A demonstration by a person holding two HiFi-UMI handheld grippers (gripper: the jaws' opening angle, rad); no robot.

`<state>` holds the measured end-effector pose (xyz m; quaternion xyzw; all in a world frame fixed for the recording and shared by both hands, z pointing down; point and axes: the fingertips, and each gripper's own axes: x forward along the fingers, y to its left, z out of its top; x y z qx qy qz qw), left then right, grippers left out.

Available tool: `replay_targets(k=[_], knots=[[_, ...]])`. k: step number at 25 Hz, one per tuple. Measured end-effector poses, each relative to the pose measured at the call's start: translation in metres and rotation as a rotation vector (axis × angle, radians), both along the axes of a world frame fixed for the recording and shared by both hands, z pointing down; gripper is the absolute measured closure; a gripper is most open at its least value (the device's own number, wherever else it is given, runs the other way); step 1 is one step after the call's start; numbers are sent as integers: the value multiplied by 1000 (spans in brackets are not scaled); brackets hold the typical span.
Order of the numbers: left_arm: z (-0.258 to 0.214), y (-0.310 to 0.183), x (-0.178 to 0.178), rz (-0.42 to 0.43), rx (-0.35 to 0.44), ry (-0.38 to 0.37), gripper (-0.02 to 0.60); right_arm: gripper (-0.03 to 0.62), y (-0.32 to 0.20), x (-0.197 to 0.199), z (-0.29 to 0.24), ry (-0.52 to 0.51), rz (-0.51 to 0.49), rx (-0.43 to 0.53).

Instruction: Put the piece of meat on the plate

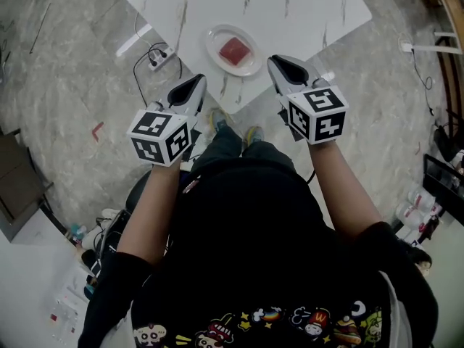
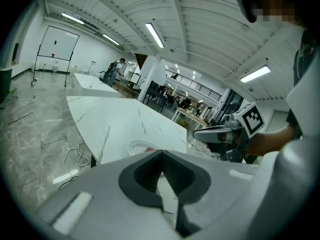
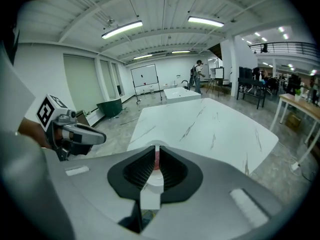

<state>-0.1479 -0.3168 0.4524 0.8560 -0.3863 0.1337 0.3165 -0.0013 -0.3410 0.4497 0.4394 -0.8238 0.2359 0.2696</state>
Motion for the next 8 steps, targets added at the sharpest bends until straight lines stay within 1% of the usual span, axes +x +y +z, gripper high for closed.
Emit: replay_targets(k=[8], knots=[[-11, -3, 17, 46, 31, -21, 581, 543, 25, 35, -23, -36, 93, 23]])
